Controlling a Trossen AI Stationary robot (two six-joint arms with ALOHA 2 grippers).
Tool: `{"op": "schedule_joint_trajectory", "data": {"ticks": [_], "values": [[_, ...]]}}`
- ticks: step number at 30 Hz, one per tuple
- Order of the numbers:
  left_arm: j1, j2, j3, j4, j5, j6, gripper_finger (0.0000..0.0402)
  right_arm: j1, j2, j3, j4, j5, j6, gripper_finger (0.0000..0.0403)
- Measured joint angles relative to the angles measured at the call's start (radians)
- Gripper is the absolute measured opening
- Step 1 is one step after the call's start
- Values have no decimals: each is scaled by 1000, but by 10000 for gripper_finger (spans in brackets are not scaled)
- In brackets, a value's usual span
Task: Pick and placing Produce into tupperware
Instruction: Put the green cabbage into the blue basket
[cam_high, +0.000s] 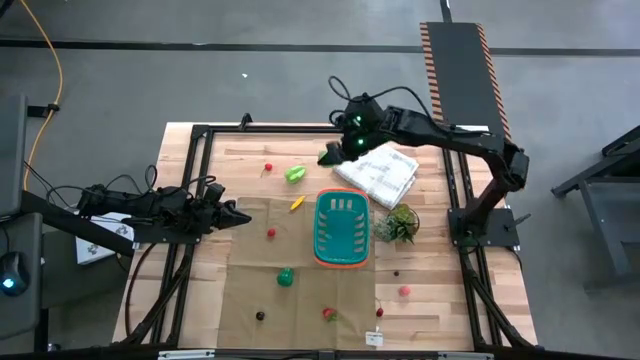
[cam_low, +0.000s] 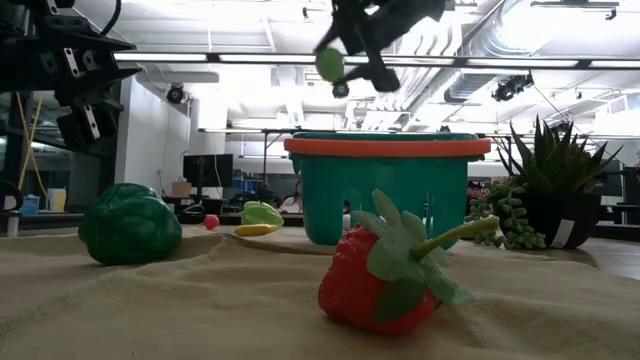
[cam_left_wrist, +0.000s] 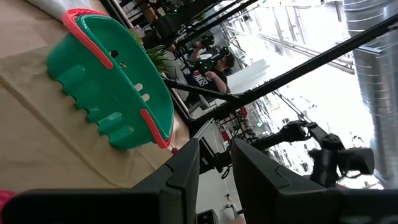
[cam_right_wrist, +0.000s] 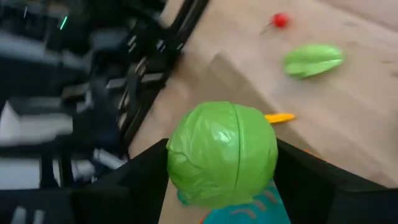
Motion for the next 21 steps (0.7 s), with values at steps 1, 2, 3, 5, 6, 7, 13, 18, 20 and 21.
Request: {"op": "schedule_joint_trajectory", "data": {"ticks": [1, 2, 3, 5, 6, 7, 13, 18, 20, 21], "values": [[0, 0, 0, 0, 0, 0, 83, 18, -4, 0, -1, -13, -25, 242], [0, 0, 0, 0, 0, -2, 83, 38, -7, 0, 2, -23, -46, 242], [0, 0, 0, 0, 0, -5, 83, 56, -7, 1, 4, -37, -64, 242], [0, 0, 0, 0, 0, -6, 83, 93, -7, 1, -2, -47, -100, 242], [0, 0, 0, 0, 0, -6, 83, 112, -6, 1, -1, -47, -119, 242], [0, 0, 0, 0, 0, -6, 83, 128, -6, 1, 0, -47, -142, 242], [0, 0, 0, 0, -3, 2, 83, 206, -6, 1, -4, -46, -242, 242], [0, 0, 0, 0, -4, 4, 83, 250, -6, 1, -55, -21, -346, 242], [0, 0, 0, 0, -4, 4, 83, 263, -6, 1, -92, 8, -375, 242], [0, 0, 0, 0, -4, 3, 83, 268, -6, 1, -111, 25, -386, 242]]}}
